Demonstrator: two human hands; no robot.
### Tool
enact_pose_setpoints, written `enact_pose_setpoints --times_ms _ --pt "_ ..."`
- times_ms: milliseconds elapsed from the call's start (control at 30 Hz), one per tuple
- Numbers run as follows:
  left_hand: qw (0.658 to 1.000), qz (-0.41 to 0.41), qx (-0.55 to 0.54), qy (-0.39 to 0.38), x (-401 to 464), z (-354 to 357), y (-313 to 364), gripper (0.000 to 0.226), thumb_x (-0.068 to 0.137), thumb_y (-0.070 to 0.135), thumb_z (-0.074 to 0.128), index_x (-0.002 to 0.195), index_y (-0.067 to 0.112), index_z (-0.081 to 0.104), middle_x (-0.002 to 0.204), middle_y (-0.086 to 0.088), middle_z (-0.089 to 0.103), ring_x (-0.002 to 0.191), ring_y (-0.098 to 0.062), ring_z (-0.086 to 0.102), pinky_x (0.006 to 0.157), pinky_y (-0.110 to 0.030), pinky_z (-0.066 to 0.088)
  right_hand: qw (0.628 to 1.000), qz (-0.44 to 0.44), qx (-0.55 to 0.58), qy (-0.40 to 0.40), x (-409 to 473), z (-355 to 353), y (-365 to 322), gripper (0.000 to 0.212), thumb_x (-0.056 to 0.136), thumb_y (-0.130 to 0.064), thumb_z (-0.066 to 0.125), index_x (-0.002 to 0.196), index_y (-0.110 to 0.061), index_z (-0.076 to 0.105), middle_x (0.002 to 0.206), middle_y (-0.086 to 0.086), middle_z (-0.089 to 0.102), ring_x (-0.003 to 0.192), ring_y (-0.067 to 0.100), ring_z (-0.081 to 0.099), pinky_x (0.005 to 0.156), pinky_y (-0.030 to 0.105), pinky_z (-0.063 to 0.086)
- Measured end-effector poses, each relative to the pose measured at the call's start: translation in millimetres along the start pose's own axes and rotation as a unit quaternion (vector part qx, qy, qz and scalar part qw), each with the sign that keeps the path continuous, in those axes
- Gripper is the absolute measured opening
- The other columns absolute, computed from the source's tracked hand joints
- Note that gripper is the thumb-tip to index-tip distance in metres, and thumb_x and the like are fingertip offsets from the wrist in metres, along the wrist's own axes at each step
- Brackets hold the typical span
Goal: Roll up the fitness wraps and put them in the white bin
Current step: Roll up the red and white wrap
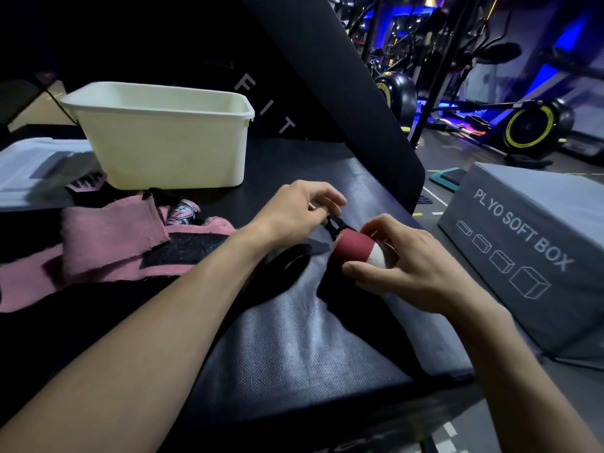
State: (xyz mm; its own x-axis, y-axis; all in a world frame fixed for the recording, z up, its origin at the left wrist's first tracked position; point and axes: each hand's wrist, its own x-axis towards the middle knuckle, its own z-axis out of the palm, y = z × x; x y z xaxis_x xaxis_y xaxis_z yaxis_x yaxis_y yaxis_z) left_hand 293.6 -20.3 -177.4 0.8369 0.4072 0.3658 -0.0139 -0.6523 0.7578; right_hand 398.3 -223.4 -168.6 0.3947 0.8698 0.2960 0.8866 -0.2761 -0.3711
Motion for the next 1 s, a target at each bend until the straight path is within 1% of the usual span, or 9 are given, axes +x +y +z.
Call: enact_pose_setpoints --times_ms 167,300,367,433,500,633,800,900,1000 --pt "0.999 -0.041 -0.005 0.011 -4 -5 9 0.02 0.095 0.008 0.06 0.096 0.022 0.073 0.079 0.004 0.074 0.066 -0.015 0.074 0.063 -0.034 0.063 0.998 0.059 0.003 0.002 9 1 3 0.053 0.079 -0.073 0.057 0.104 -0.027 0.061 0.073 -0.01 0.06 0.069 0.003 0.057 0.058 0.025 0.04" --pt "0.988 -0.132 -0.007 -0.076 -9 -18 20 0.011 0.101 0.019 0.06 0.095 0.013 0.066 0.077 -0.007 0.07 0.057 -0.021 0.07 0.049 -0.031 0.055 0.992 0.109 0.061 -0.009 14 3 7 0.038 0.092 -0.063 0.057 0.093 -0.025 0.063 0.07 -0.008 0.06 0.058 0.009 0.058 0.043 0.018 0.039" --pt "0.967 -0.198 -0.04 -0.154 -13 -22 25 0.023 0.105 0.027 0.057 0.099 0.006 0.063 0.081 -0.013 0.071 0.058 -0.024 0.068 0.048 -0.03 0.056 0.985 0.131 0.113 0.001 18 5 10 0.041 0.094 -0.06 0.057 0.084 -0.021 0.064 0.064 -0.007 0.056 0.055 0.012 0.057 0.042 0.026 0.043" --pt "0.942 -0.237 -0.092 -0.221 -17 -21 30 0.032 0.106 0.034 0.055 0.105 0.003 0.061 0.091 -0.02 0.074 0.068 -0.029 0.071 0.053 -0.033 0.06 0.979 0.144 0.146 0.008 21 6 17 0.051 0.095 -0.062 0.056 0.081 -0.013 0.065 0.06 -0.01 0.054 0.058 0.012 0.054 0.053 0.035 0.046" --pt "0.927 -0.241 -0.139 -0.251 -20 -14 33 0.037 0.104 0.038 0.056 0.107 0.002 0.063 0.101 -0.025 0.075 0.083 -0.034 0.075 0.065 -0.038 0.064 0.97 0.157 0.186 0.009 23 7 22 0.061 0.094 -0.065 0.055 0.088 -0.006 0.069 0.063 -0.011 0.055 0.06 0.01 0.052 0.061 0.032 0.04" --pt "0.93 -0.239 -0.193 -0.203 -21 7 39 0.034 0.102 0.036 0.061 0.099 0.002 0.064 0.093 -0.022 0.075 0.087 -0.034 0.077 0.075 -0.037 0.065 0.952 0.182 0.244 0.021 21 8 26 0.055 0.097 -0.059 0.054 0.1 -0.007 0.074 0.075 -0.002 0.065 0.071 0.009 0.056 0.066 0.029 0.041" --pt "0.936 -0.234 -0.21 -0.156 -23 17 48 0.029 0.099 0.04 0.065 0.1 0.012 0.058 0.085 -0.011 0.071 0.072 -0.02 0.073 0.075 -0.034 0.064 0.945 0.192 0.262 0.041 18 10 19 0.08 0.078 -0.078 0.053 0.098 -0.003 0.069 0.075 0.002 0.064 0.07 0.013 0.054 0.067 0.035 0.04" --pt "0.935 -0.236 -0.224 -0.142 -25 20 48 0.034 0.097 0.044 0.067 0.107 0.014 0.054 0.082 -0.004 0.065 0.063 -0.012 0.066 0.083 -0.039 0.061 0.949 0.183 0.249 0.062 14 14 15 0.047 0.095 -0.059 0.056 0.087 -0.014 0.066 0.072 -0.01 0.06 0.066 0.007 0.052 0.064 0.029 0.037" --pt "0.928 -0.229 -0.259 -0.14 -27 23 46 0.035 0.095 0.043 0.068 0.111 0.015 0.053 0.082 -0.003 0.065 0.066 -0.012 0.064 0.083 -0.038 0.059 0.952 0.179 0.235 0.077 8 14 10 0.036 0.098 -0.055 0.054 0.093 -0.02 0.064 0.078 -0.01 0.062 0.071 0.003 0.056 0.064 0.026 0.038"
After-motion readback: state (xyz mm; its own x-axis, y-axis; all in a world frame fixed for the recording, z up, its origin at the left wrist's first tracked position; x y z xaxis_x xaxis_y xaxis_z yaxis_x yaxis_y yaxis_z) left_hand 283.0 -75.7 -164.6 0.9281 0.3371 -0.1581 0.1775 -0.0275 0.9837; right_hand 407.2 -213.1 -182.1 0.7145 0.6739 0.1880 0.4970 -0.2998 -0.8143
